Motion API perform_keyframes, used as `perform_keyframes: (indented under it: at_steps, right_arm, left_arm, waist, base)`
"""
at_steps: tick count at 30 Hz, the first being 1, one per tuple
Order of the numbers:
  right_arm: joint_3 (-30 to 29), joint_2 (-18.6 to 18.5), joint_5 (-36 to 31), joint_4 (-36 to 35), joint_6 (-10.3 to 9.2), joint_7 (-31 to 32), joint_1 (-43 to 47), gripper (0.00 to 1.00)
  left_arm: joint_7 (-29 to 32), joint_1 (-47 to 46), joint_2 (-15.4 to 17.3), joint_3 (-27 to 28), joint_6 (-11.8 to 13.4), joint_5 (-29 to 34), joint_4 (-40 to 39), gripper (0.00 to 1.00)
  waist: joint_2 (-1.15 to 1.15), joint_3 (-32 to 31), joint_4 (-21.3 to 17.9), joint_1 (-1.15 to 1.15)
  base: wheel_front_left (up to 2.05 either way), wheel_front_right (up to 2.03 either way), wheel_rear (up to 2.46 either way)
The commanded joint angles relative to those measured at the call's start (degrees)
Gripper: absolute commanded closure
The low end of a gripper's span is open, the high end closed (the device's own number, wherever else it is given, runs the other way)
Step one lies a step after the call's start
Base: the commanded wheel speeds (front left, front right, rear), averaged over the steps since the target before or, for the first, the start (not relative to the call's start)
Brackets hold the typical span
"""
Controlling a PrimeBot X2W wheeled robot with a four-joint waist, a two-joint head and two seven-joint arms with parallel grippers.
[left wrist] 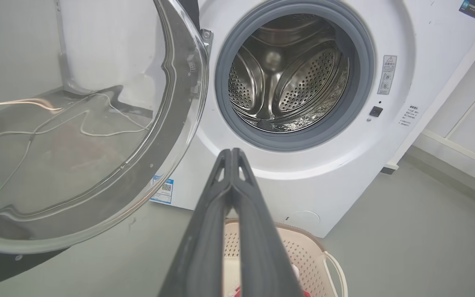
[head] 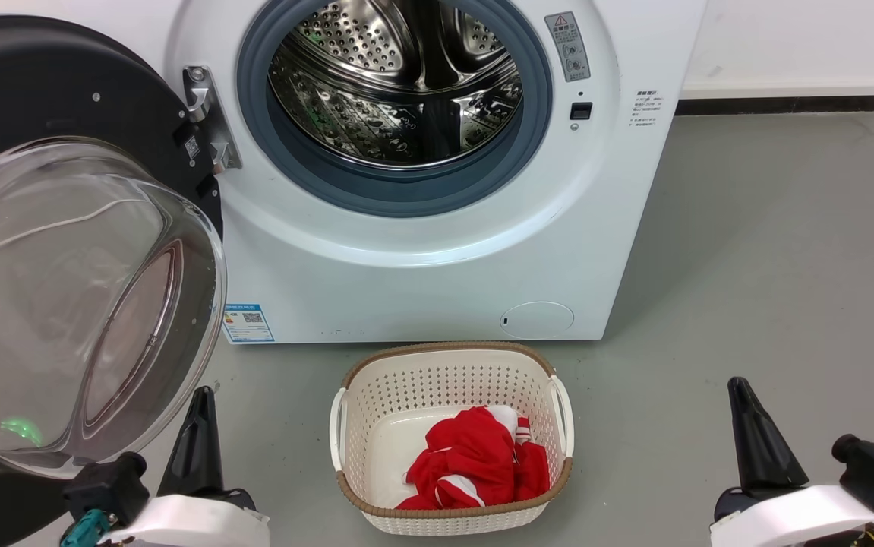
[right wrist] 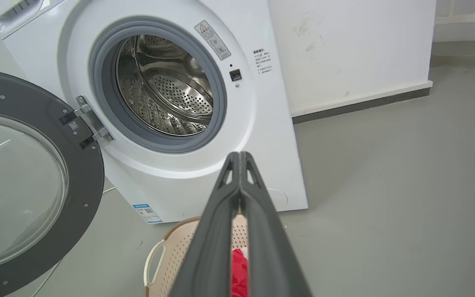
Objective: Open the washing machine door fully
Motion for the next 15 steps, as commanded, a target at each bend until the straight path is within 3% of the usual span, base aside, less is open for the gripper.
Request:
perform_keyframes:
  at_steps: [1,15]
  right_arm:
    - [-0.1,-0.5,2.8,-0.5,0.00,0.3,-1.8,1.00]
    - [-0.3,-1.1,16.3,1.5,-0.01,2.2,-3.4,1.00]
  left_arm:
    - [0.4,-1.5,0.2,0.3,-0.3,-2.6,-0.5,1.00]
    - [3.4,-2.7,0.1,0.7,-1.0,-15.5,0.8,1.00]
  waist:
    - [0.00,0.0,0.0,0.00]
    - [0.00,0.1,0.1,0.00]
  base:
    - [0.00,0.00,0.00]
    - [0.00,0.00,0.00]
